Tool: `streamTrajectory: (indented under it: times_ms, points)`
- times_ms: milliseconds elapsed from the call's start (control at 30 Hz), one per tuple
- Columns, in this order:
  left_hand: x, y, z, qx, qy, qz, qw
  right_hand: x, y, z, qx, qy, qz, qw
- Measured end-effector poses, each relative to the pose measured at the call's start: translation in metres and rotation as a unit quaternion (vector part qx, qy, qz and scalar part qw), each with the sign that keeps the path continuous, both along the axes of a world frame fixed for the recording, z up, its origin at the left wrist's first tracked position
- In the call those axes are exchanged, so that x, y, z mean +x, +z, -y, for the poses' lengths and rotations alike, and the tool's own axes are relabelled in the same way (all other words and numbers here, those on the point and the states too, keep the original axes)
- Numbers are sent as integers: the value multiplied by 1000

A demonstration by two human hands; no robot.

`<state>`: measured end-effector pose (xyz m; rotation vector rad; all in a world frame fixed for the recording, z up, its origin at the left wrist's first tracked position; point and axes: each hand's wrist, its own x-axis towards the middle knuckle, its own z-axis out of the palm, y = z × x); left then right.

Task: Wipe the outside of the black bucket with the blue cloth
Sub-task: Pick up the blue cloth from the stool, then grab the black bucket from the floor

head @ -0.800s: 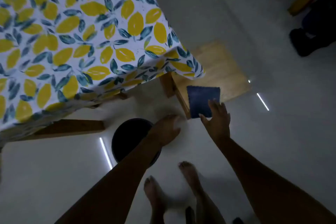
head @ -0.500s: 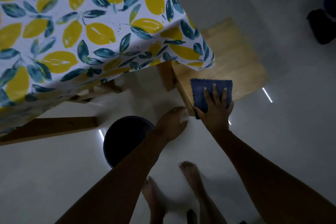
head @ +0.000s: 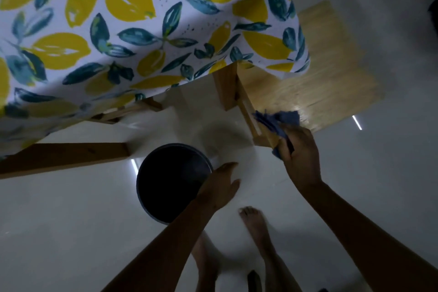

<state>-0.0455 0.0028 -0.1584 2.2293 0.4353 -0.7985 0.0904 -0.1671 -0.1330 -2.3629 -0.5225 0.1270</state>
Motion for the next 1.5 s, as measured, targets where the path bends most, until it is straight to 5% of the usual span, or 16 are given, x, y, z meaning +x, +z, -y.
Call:
streamTrajectory:
  times_ms: [167,433,633,733,833,1067,1500]
  points:
    - [-56,-34,-9,31,-7,-37,999,-70,-2,-11,99,51,-108,988]
    - [-133,-123,-26,91,38,-20,995,-156,-87,-35,156,-6,-236,959]
    - [-157,-192,-22,133,-60,-16,989,-164,-167,-46,103,67,-179,976]
    - [-163,-202,-13,262,-139,26,955,-166,-189,-51,96,59,-156,981]
    - [-165,-181,-18,286,-91,70,951,-168,-196,-57,112,31,-165,979]
    - [-188,-108,-54,167,172,202,950,-188,-140,-57,108,44,-130,985]
    - [-199,-148,-66,-11,346,204,916,-179,-158,-68,60,84,-61,993]
